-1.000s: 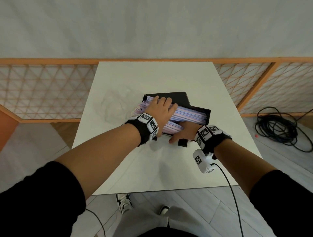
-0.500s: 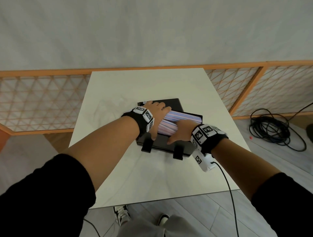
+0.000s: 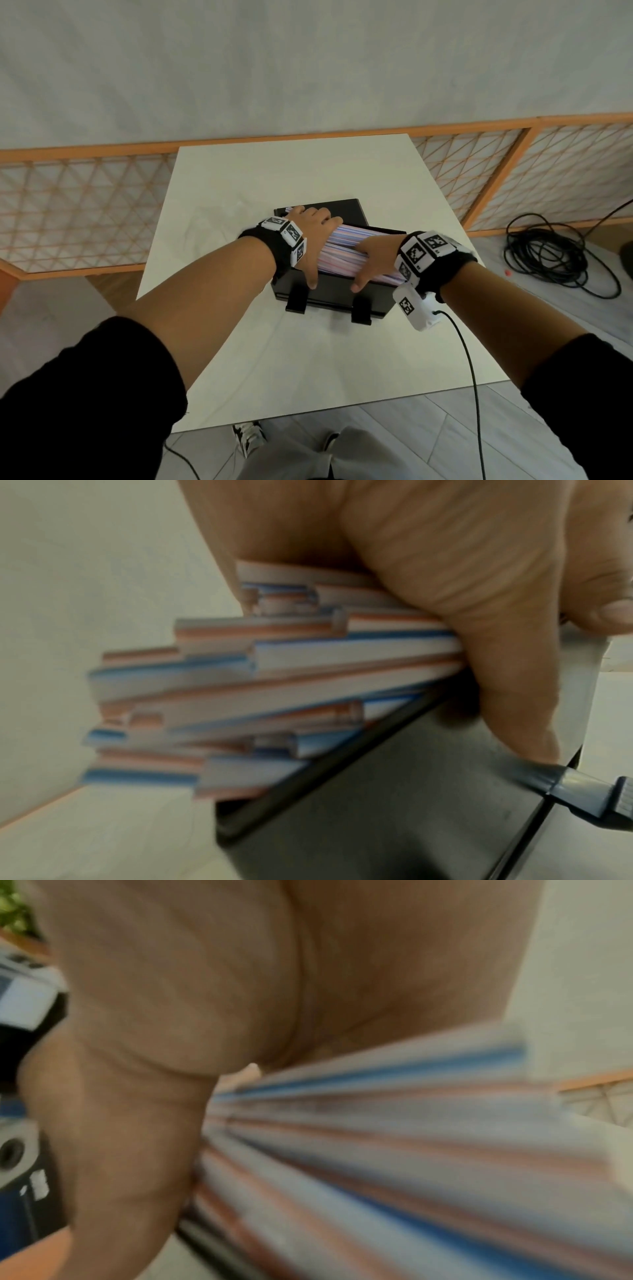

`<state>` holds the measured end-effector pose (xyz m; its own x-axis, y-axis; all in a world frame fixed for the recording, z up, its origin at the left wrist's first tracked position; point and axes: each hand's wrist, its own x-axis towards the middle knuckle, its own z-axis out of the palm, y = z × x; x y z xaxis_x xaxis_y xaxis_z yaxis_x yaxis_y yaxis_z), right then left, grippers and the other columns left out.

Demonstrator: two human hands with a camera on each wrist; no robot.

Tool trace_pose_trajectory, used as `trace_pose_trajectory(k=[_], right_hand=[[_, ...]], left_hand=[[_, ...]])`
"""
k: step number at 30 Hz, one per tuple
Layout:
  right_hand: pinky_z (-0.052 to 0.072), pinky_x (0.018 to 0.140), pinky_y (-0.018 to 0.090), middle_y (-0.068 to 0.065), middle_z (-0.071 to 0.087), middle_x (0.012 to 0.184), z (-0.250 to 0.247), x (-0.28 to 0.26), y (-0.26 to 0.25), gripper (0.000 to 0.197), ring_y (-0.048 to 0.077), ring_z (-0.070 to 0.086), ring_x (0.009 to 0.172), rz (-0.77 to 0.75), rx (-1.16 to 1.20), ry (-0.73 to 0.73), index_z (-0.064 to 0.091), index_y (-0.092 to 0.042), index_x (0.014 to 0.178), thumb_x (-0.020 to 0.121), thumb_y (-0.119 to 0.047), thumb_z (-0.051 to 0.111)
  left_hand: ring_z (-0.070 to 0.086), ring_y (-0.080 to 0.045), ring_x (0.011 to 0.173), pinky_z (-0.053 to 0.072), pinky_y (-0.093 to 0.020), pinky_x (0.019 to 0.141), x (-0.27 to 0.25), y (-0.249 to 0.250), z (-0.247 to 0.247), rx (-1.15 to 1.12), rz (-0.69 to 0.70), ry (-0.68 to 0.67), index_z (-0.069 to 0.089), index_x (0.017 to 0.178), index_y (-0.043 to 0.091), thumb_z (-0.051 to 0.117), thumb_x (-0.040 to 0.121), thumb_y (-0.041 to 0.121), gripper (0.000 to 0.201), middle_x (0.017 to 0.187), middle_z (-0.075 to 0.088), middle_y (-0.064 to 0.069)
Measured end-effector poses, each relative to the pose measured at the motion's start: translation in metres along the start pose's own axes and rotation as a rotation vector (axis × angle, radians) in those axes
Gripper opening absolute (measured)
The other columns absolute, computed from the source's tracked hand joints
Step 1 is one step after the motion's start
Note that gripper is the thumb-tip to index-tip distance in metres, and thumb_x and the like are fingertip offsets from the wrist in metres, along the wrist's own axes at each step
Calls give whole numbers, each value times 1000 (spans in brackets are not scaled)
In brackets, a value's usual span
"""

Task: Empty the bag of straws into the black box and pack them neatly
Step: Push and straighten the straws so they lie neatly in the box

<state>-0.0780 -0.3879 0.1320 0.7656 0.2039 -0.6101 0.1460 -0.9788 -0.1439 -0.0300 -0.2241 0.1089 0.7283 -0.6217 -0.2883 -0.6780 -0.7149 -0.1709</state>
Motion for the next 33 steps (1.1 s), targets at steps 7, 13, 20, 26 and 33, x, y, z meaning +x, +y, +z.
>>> trace_pose_trajectory(k=[7, 13, 20, 26, 33], right_hand=[[42, 94, 32, 4, 59, 115, -2, -3, 16, 49, 23, 54, 105, -26, 149, 103, 57, -15, 122, 78, -33, 69], [39, 103, 38, 10, 55, 124, 12, 1, 19, 48, 28, 49, 118, 7, 352, 65, 52, -14, 123, 79, -33, 55], [26, 112, 39, 18, 35, 148, 36, 6, 7, 52, 33, 35, 135, 68, 258, 134, 20, -21, 148, 98, -36, 29], [18, 116, 39, 9, 25, 155, 35, 8, 9, 54, 28, 25, 142, 62, 239, 60, 13, -29, 149, 98, -42, 25], [22, 113, 37, 12, 32, 151, 33, 3, 10, 52, 29, 32, 138, 29, 255, 74, 17, -27, 149, 99, -36, 29]], left_hand=[[40, -23, 123, 31, -40, 104, 6, 3, -2, -45, -40, 5, 19, 145, 20, 78, 39, 72, 132, 135, 38, -2], [41, -23, 122, 32, -40, 105, 10, 2, 6, -42, -60, 35, 21, 144, 21, 75, 38, 75, 131, 134, 39, -2], [38, -27, 125, 30, -42, 105, 9, 6, 8, 42, -78, 38, 16, 146, 17, 70, 37, 80, 137, 139, 36, -5], [36, -28, 129, 30, -44, 107, 4, 10, 7, 90, -72, 51, 14, 148, 13, 70, 44, 78, 135, 142, 34, -7], [37, -28, 126, 30, -45, 107, 0, 11, 11, 83, -78, 64, 14, 148, 13, 68, 46, 79, 133, 140, 35, -8]])
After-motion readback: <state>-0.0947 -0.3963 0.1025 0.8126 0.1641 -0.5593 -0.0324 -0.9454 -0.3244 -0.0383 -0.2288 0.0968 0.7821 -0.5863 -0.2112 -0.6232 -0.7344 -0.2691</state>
